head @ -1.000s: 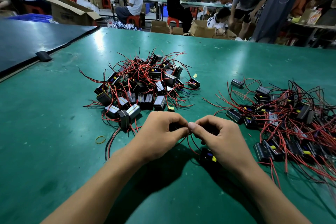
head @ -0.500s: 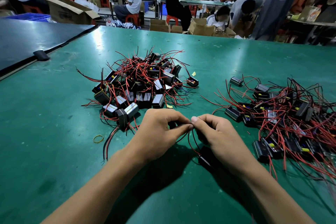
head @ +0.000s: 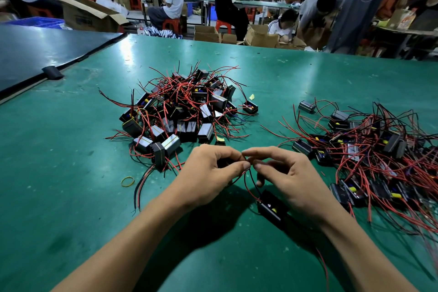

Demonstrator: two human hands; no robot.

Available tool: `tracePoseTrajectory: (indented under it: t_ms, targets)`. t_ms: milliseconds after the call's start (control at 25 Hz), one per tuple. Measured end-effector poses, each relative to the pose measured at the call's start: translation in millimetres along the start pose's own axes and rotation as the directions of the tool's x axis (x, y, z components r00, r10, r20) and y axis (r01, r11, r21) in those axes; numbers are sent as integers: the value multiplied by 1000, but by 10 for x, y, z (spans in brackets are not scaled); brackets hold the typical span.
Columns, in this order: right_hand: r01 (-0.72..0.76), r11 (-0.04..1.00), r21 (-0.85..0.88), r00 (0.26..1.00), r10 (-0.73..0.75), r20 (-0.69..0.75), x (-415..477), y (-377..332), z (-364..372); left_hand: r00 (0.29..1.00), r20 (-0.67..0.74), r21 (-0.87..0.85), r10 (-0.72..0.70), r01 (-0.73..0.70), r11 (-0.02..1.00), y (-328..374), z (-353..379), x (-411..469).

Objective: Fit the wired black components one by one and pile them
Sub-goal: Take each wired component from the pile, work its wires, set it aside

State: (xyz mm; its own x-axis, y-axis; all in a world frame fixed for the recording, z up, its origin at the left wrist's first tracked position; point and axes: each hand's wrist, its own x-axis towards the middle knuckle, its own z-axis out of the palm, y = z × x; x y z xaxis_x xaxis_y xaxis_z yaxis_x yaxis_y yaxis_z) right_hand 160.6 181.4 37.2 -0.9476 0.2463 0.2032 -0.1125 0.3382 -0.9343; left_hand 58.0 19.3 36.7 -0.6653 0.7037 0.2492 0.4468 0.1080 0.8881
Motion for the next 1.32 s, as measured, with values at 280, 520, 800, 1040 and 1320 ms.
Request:
tracePoseTrajectory:
  t_ms: [280,520,800,1040,1320]
  targets:
    - [19,989,-144,999,-24,-31,2,16,-33,1000,-9,-31,-10,10,999,-16,-38,7]
    - [3,990,-138,999,-10,-48,9,38,-47,1000,0,-36,20,-20,999,-14,-53,12]
    - [-10,988,-157,999,3,-42,27,3,-32,968,-59,222,243,-224,949,59,-19,6]
    - [-73,994,-80,997,73,-4,41,8,-18,990,-89,154,113,-99,983,18,-45,21]
    - [185,904,-387,975,-219,-45,14,56,-5,999,-40,135,2,3,991,-31,-75,26]
